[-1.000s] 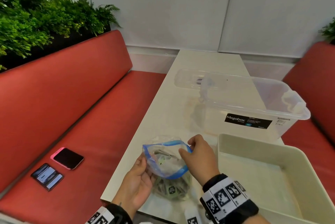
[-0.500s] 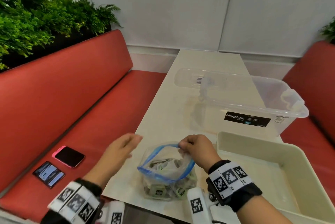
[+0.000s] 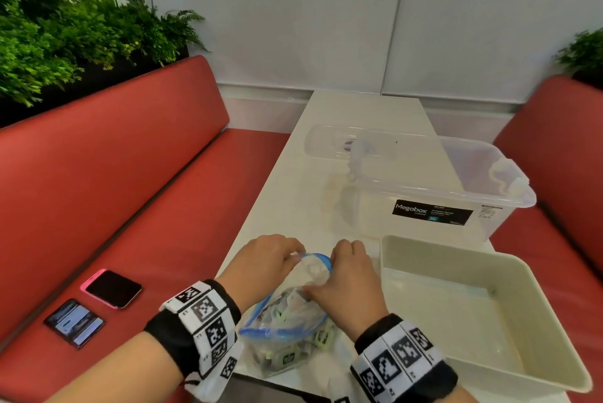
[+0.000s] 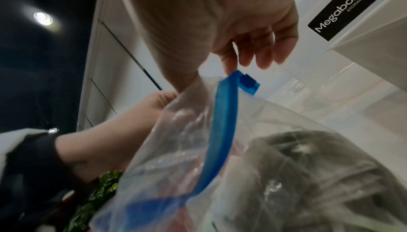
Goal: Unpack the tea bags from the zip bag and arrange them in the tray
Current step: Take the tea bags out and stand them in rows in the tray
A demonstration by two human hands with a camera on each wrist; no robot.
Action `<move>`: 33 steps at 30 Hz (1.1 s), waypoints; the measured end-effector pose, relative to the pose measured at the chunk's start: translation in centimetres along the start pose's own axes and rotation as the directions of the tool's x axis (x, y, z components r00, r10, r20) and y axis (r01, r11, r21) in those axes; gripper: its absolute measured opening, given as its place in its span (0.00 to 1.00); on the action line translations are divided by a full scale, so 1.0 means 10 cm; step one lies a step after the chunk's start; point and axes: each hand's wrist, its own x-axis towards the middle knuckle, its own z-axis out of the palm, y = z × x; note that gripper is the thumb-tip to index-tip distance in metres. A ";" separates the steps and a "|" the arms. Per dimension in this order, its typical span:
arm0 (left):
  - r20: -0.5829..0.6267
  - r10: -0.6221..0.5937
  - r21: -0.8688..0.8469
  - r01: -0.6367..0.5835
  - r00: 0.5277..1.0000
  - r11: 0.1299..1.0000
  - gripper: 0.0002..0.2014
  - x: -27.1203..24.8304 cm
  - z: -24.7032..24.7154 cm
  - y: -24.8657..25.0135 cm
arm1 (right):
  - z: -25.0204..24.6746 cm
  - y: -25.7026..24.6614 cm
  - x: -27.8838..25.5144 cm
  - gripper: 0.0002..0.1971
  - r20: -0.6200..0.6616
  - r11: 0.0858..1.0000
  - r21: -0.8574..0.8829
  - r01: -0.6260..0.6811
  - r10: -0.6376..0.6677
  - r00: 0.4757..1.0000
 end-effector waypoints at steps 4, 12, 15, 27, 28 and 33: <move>0.024 0.005 0.114 -0.007 1.000 0.993 0.14 -0.06 -0.04 -0.05 | 0.00 0.09 0.06 0.10 0.011 0.999 -0.037 0.016 -0.016 1.000; 0.338 -0.214 -0.483 0.364 0.916 0.797 0.15 -0.18 0.06 -0.22 | 0.00 0.20 0.19 0.16 0.127 0.918 0.376 -0.127 0.085 0.988; 0.484 -0.220 -0.775 0.532 0.847 0.343 0.15 -0.29 0.13 -0.23 | 0.06 0.24 0.23 0.18 0.270 0.755 0.581 -0.305 0.175 0.947; 0.534 -0.364 -0.785 0.287 0.763 -0.549 0.16 -0.46 0.41 -0.03 | 0.23 0.18 0.27 0.14 0.543 -0.073 0.834 -0.547 0.287 0.789; 0.520 -0.417 -0.792 0.239 0.745 -0.561 0.15 -0.47 0.47 -0.04 | 0.26 0.19 0.28 0.11 0.480 0.065 0.846 -0.530 0.342 0.808; 0.506 -0.488 -0.772 0.122 0.711 -0.623 0.16 -0.53 0.60 -0.11 | 0.36 0.23 0.21 0.22 0.359 0.608 0.639 -0.470 0.305 0.882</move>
